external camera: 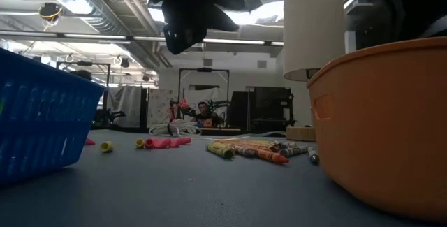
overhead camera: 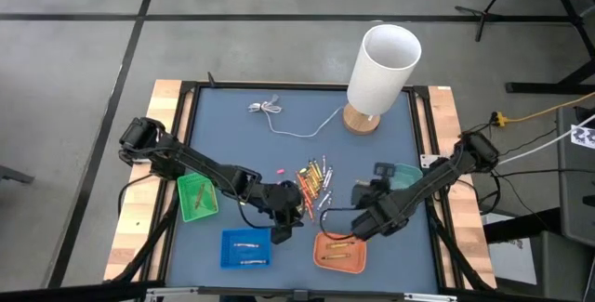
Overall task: Sort crayons
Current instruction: Put the yellow crayon into the dark green bin, then put the gray crayon into the blue bin
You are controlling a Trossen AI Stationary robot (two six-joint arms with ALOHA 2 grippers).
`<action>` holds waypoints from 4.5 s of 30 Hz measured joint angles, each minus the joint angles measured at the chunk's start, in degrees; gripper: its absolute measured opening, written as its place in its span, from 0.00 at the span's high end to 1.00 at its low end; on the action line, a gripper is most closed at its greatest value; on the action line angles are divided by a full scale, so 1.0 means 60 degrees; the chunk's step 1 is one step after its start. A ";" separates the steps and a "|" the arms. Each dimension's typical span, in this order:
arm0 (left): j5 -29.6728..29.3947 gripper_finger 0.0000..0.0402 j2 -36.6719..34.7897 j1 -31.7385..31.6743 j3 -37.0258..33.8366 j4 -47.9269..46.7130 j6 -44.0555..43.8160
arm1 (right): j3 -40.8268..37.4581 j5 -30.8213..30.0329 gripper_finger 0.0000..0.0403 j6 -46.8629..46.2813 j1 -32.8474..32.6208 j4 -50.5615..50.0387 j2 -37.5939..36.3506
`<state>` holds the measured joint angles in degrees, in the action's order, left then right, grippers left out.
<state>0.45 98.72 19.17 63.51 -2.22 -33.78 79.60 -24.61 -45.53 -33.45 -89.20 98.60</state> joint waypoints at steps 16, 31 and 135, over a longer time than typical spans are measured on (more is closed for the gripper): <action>-0.0532 0.74 0.0000 0.0123 0.0000 -0.0146 0.0484 | -0.4167 0.1625 0.93 -0.4516 -0.0117 0.0138 -0.2276; -0.0528 0.74 0.0004 0.0126 0.0000 -0.0215 0.0484 | -0.4169 0.2789 0.86 -0.4572 -0.0110 0.0658 -0.2278; 0.0030 0.74 -0.0180 0.0538 0.0000 -0.1817 0.1726 | -0.3087 0.4471 0.94 0.8143 0.2641 1.0425 0.1193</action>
<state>0.63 97.64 22.39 63.51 -13.12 -23.42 61.08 2.21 3.33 -17.61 -26.65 105.75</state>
